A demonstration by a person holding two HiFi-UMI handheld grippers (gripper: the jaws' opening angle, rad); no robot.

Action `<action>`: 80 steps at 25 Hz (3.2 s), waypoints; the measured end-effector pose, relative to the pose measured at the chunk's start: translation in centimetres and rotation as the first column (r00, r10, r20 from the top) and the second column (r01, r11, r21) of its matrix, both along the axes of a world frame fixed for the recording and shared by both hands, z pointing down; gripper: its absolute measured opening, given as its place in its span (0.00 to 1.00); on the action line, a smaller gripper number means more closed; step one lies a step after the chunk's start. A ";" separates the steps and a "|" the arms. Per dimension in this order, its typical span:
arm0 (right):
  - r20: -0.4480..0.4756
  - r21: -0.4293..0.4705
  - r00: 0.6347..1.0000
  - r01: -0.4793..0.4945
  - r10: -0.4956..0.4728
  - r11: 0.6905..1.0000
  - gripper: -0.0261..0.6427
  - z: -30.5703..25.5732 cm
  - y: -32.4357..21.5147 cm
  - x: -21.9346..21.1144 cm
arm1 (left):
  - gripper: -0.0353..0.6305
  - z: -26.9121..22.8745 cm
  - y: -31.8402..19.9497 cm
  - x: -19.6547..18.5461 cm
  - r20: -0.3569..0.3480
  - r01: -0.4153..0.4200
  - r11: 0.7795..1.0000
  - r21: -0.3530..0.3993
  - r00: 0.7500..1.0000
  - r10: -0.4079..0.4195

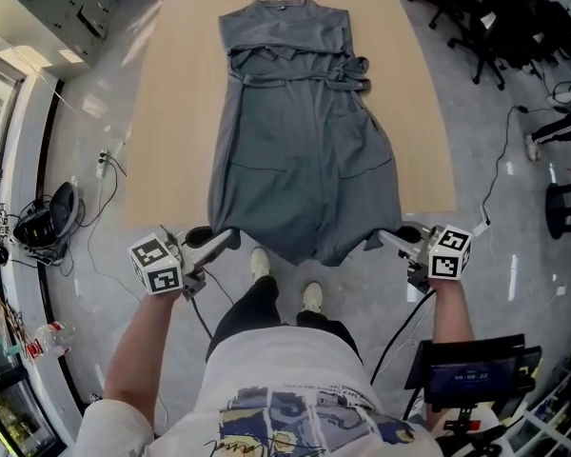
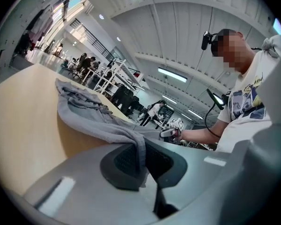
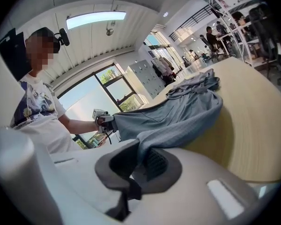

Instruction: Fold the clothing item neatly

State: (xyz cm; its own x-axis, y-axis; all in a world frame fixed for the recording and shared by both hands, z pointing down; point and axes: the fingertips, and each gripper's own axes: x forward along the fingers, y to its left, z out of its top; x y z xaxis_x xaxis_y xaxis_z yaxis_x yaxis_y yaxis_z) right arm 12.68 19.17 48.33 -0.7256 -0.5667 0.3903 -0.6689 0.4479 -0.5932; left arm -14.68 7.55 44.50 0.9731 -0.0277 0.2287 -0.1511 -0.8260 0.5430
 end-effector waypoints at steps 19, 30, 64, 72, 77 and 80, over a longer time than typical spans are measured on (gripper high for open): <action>-0.033 0.237 0.987 -0.147 0.159 0.960 0.05 -11.6 -11.3 1.8 | 0.07 -10.7 -10.6 1.3 -0.211 -0.023 0.993 0.119 0.976 0.048; -0.032 0.319 0.987 -0.136 0.155 0.938 0.05 -13.4 -22.3 6.7 | 0.07 -12.9 -19.5 3.9 -0.257 0.103 0.987 0.127 0.964 -0.068; -0.051 0.259 0.988 -0.124 0.142 0.958 0.05 -3.4 -54.0 22.0 | 0.07 -5.5 -51.3 16.5 -0.108 0.337 0.936 0.104 0.939 -0.327; -0.169 0.163 0.957 -0.210 0.237 0.964 0.05 5.0 -57.2 23.6 | 0.08 3.2 -56.6 16.1 0.033 0.456 0.884 0.101 0.887 -0.461; -0.183 0.093 0.967 -0.163 0.178 0.982 0.32 7.5 -58.3 22.4 | 0.16 6.8 -58.6 16.5 0.162 0.477 0.870 0.127 0.855 -0.492; -0.218 0.076 0.965 -0.131 0.145 0.988 0.38 8.2 -57.9 22.1 | 0.20 7.8 -58.7 16.7 0.196 0.465 0.876 0.129 0.854 -0.482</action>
